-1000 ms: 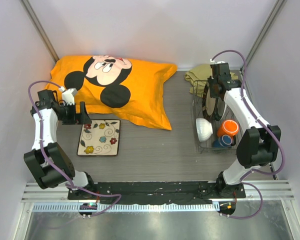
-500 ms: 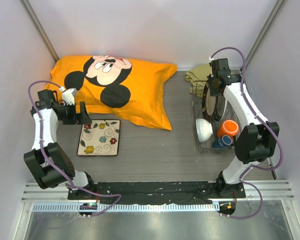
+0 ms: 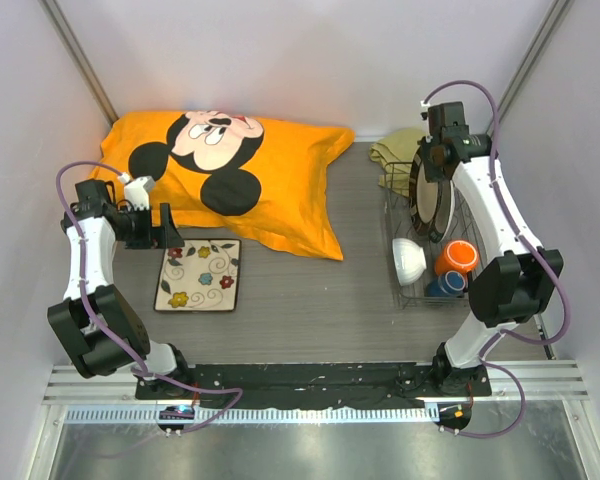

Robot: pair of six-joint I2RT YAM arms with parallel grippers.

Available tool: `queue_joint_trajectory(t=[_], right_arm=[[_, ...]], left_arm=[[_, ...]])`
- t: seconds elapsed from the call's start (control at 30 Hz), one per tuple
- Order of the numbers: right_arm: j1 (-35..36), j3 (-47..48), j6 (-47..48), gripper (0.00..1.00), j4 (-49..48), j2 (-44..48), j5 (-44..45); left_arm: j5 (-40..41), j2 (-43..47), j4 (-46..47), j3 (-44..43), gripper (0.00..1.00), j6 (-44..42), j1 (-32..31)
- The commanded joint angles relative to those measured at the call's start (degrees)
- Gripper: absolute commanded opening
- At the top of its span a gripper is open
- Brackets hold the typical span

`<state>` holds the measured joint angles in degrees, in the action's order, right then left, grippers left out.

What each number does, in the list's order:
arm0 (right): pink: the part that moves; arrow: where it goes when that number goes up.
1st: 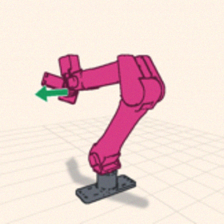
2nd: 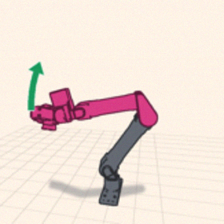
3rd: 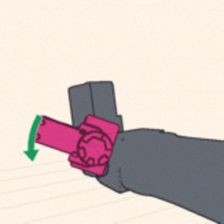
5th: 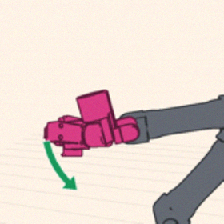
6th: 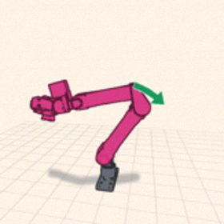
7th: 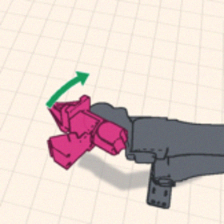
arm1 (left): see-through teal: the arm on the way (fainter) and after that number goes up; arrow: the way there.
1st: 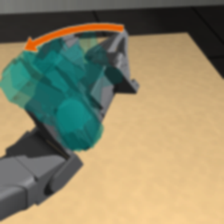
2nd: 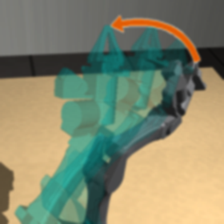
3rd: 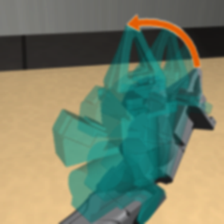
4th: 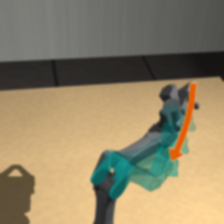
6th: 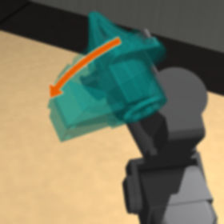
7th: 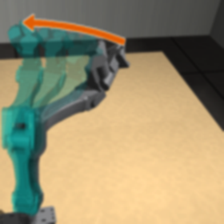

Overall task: Unload the mixed dishes from the dish rack
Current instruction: Pick up the plate from the dish rack.

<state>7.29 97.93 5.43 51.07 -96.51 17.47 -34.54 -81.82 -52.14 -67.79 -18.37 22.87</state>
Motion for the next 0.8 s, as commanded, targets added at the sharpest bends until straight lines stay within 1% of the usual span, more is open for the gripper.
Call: queue_joint_trajectory(t=[0.0,0.23,0.6,0.7,0.77], right_arm=[[0.27,6.13,2.21,0.01,-3.44,1.24,2.65],[0.27,9.46,2.48,0.01,-1.68,0.88,2.13],[0.53,17.2,2.48,0.01,3.77,1.15,1.25],[0.79,18.87,2.48,0.01,5.0,1.41,0.9],[0.97,20.72,2.3,0.01,5.71,1.59,0.2]], left_arm=[[-1.49,0.61,0.02,-1.73,0.91,-0.26,-0.2],[-2.02,-0.09,-0.07,-2.0,0.91,-0.35,-0.2],[-6.85,0.08,-2.09,-3.84,0.91,-1.49,-0.99],[-9.39,0.52,-2.44,-4.19,0.91,-1.75,-1.78],[-13.08,1.22,-2.7,-4.63,0.91,-1.93,-2.74]])
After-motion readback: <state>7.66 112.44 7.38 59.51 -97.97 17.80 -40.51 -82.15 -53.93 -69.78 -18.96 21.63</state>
